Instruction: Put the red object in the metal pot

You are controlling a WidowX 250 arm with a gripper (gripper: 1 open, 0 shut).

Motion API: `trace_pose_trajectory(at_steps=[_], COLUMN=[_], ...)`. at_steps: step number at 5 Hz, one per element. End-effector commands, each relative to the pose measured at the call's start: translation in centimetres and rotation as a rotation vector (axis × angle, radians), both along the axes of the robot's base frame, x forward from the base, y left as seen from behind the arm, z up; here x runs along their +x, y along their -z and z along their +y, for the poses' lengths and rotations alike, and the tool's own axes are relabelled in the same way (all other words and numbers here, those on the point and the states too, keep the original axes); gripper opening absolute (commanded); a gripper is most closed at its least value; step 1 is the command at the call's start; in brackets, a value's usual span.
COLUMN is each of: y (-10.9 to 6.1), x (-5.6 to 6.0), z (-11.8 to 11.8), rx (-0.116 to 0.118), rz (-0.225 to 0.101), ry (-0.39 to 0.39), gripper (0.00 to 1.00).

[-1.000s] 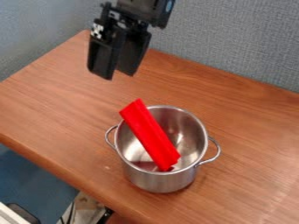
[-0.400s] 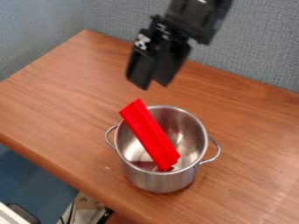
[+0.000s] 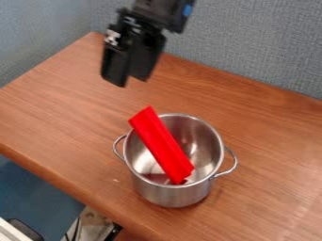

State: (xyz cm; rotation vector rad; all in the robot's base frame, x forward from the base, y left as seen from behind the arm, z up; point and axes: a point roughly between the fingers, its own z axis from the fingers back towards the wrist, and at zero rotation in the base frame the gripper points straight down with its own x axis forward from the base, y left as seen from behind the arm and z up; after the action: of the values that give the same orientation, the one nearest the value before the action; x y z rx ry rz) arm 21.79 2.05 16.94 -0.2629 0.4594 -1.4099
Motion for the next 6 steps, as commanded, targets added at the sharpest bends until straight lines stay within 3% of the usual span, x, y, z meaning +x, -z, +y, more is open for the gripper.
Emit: trace_pose_trajectory(at_steps=[1,2,4,6], y=[-0.8,-0.8,-1.0,0.7], x=[0.2,0.5,1.7,1.4], z=[0.5,0.6,2.1,2.5], rx=[-0.014,-0.027,-0.030,0.022], rz=[-0.082,-0.117,-0.117,-0.126], ry=[0.034,0.066,0.209,0.306], gripper=[1.00,1.00,1.00,1.00])
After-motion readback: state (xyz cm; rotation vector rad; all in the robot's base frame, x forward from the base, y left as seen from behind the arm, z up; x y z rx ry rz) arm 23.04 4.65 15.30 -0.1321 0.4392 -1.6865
